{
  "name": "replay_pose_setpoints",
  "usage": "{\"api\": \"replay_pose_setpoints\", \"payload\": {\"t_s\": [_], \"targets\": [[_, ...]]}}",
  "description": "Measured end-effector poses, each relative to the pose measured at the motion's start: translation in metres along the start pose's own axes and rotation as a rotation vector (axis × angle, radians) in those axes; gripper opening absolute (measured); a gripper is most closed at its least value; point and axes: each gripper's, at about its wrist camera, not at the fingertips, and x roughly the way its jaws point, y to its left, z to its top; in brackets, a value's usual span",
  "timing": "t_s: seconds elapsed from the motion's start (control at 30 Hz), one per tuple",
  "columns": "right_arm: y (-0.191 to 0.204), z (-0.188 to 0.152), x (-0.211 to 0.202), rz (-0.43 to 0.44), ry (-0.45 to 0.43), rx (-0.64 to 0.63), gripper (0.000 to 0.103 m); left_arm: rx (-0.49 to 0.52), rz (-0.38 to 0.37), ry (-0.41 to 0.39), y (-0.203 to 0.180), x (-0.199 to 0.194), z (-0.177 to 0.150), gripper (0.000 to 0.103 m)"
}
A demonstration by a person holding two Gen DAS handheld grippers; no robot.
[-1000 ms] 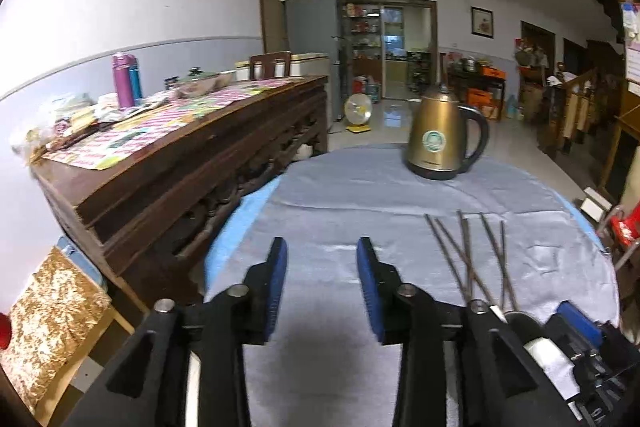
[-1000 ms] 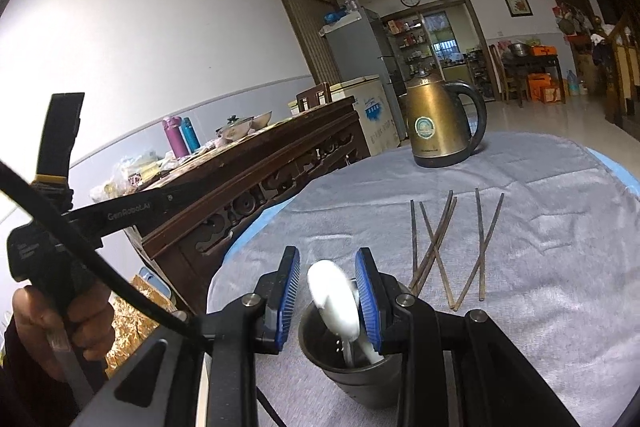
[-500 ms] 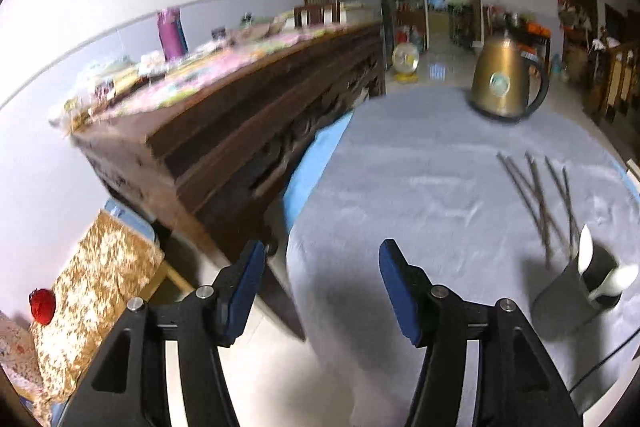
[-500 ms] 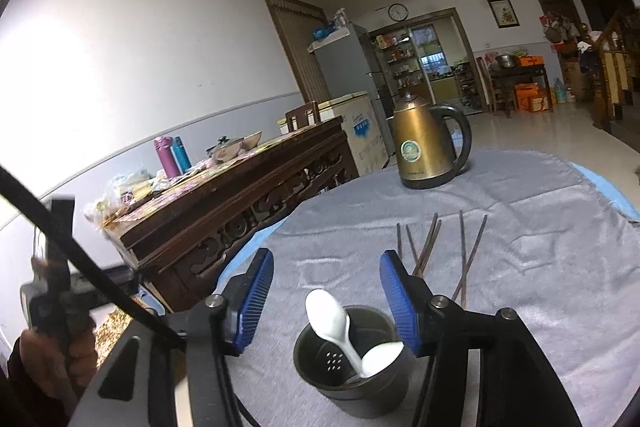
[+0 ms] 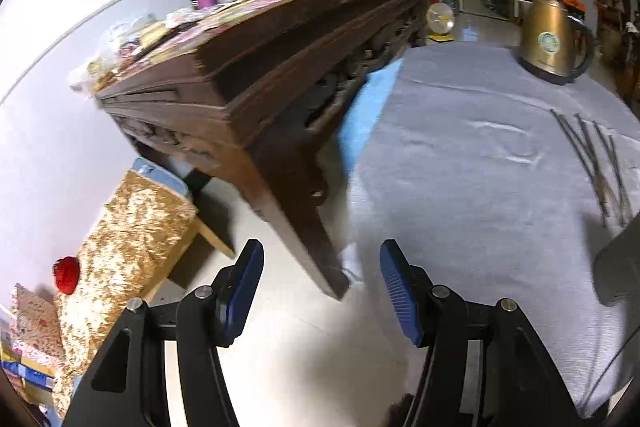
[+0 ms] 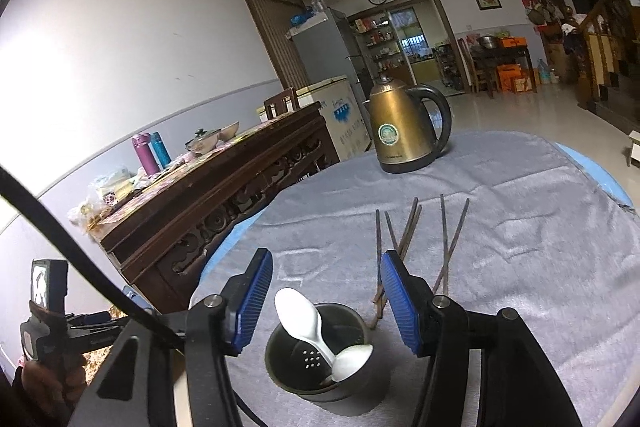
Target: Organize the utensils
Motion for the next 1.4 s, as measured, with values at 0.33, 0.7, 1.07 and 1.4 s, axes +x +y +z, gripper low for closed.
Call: {"api": "replay_pose_setpoints", "payload": {"t_s": [0.33,0.7,1.07,1.4], "targets": [[-0.006,0.000,0.006,-0.013,0.022,0.028,0.063,-0.071,0.197,-0.007,0.060,0.010,-0.013,0.062],[-0.004,0.003,0.008,-0.021,0.035,0.049,0.066,-0.131,0.307,-0.080,0.104,-0.007,-0.012,0.064],[0.006,0.015,-0.007,-0.012,-0.008,0.040,0.069,-0.175,0.398,-0.269,0.129,-0.074,0.013,0.073],[0.015,0.037,-0.047,-0.009,-0.119,-0.005,0.077,-0.144,0.395,-0.414,0.105,-0.130,0.047,0.078]]}}
